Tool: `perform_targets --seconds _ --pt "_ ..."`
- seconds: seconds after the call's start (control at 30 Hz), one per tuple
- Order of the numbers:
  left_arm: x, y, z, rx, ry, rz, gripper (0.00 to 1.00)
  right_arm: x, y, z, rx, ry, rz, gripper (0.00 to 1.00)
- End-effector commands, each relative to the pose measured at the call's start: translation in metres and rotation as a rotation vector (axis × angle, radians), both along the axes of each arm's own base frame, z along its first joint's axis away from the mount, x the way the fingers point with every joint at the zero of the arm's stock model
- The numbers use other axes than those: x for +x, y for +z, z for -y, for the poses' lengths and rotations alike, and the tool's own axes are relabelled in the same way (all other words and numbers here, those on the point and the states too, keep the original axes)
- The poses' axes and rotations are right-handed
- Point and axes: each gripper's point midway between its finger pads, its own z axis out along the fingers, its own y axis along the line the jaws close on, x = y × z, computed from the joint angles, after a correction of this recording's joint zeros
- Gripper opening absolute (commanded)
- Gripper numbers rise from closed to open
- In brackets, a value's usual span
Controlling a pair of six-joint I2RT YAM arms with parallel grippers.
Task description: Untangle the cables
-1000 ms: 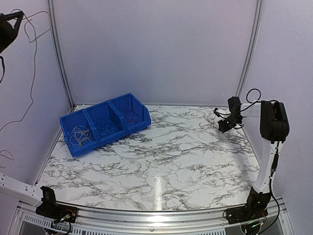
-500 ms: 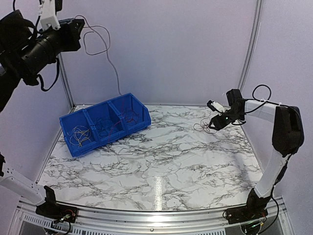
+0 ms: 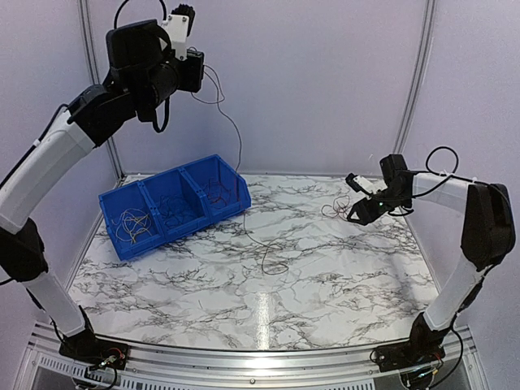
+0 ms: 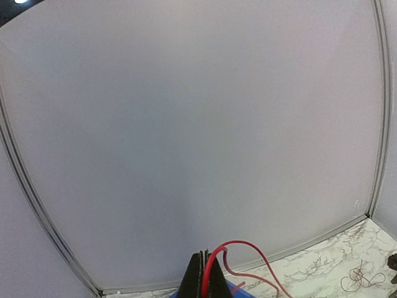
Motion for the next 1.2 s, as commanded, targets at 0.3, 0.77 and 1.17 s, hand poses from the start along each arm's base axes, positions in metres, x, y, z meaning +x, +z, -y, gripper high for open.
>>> perform_targets --seconds 0.3,0.77,1.17 --pt "0.123 -0.098 0.004 -0.043 -0.043 -0.189 0.0 0.002 -0.01 0.004 0.034 -0.002 -0.015 0.57" --pt "0.21 -0.232 -0.033 -0.038 0.124 -0.397 0.0 0.002 -0.018 0.014 0.055 -0.018 -0.041 0.58" --pt "0.22 -0.349 -0.041 0.037 0.174 -0.619 0.0 0.0 -0.032 0.015 0.063 -0.013 -0.084 0.58"
